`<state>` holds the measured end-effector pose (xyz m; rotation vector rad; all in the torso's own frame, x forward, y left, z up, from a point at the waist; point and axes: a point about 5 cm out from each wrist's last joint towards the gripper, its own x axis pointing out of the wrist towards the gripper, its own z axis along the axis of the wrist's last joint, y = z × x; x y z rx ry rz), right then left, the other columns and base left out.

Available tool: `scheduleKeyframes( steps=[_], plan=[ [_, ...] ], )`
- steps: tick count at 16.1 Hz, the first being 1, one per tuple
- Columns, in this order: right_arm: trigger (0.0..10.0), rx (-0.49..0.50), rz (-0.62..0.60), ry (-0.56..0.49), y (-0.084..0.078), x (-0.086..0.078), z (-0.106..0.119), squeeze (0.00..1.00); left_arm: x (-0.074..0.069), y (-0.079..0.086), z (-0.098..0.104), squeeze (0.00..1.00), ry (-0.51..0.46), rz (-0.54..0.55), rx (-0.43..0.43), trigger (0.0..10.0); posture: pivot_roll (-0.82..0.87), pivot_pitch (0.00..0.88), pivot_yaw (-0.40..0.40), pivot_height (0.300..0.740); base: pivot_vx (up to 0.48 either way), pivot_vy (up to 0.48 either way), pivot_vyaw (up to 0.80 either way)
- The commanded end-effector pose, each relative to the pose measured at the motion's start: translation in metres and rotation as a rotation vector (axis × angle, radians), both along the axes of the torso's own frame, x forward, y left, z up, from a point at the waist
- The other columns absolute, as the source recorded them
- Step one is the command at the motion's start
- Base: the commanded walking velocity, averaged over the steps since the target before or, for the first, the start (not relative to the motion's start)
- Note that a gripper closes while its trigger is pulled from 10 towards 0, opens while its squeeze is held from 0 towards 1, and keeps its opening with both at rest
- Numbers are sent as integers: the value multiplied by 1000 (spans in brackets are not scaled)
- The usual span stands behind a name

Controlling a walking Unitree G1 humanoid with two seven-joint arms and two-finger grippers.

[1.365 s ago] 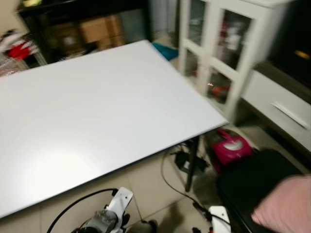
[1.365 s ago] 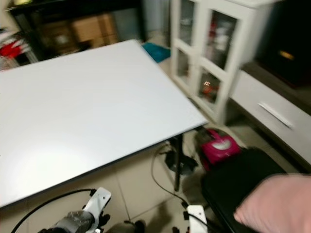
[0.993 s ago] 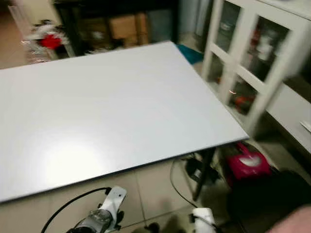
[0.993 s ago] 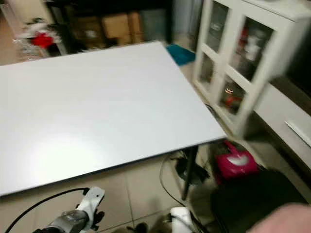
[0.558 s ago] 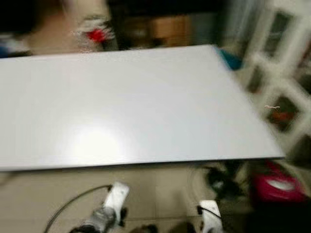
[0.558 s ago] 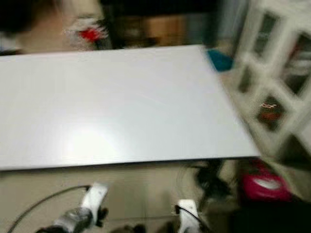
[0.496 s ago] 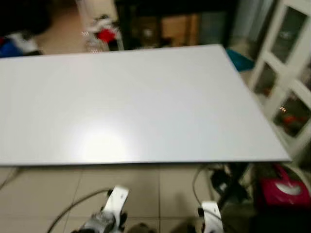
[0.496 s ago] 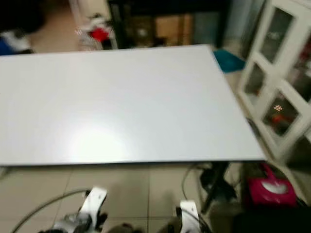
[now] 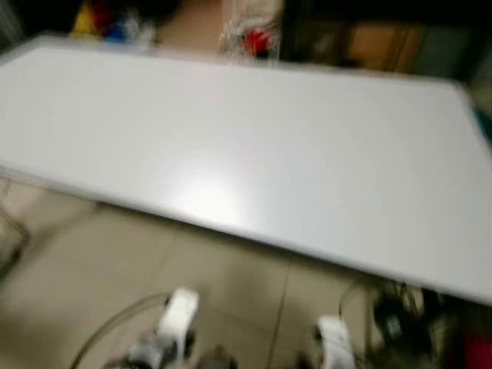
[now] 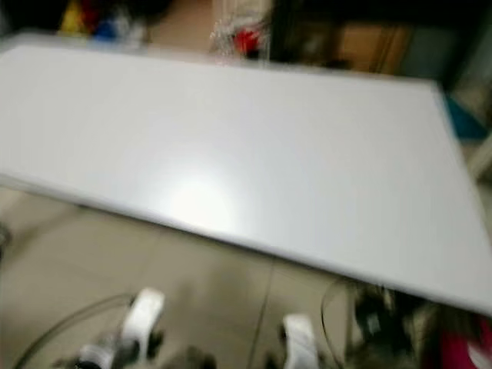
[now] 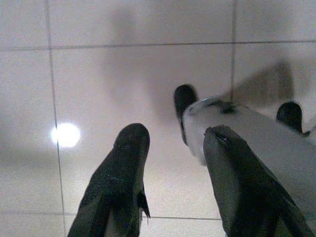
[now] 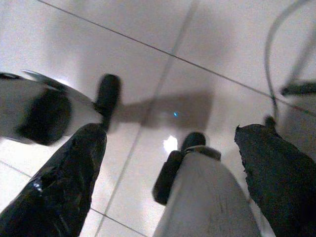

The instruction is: Setting the table

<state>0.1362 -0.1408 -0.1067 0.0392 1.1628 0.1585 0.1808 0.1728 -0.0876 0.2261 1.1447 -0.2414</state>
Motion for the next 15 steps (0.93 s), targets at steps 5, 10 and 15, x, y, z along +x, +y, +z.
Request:
scheduleKeyframes(
  steps=[5,10,15],
  plan=[
    [10000,-14,23,-15,-20,3,2,0,-1,-2,0,0,0,9,-6,10000,155,0,49,727,0,0,800],
    [10000,-4,94,-64,-25,20,9,0,-2,3,-1,0,-12,38,-5,10000,183,0,33,727,0,0,800],
    [10000,-81,330,-96,-27,37,17,0,-7,13,-2,0,-20,74,7,10000,218,0,11,727,0,0,800]
  ],
)
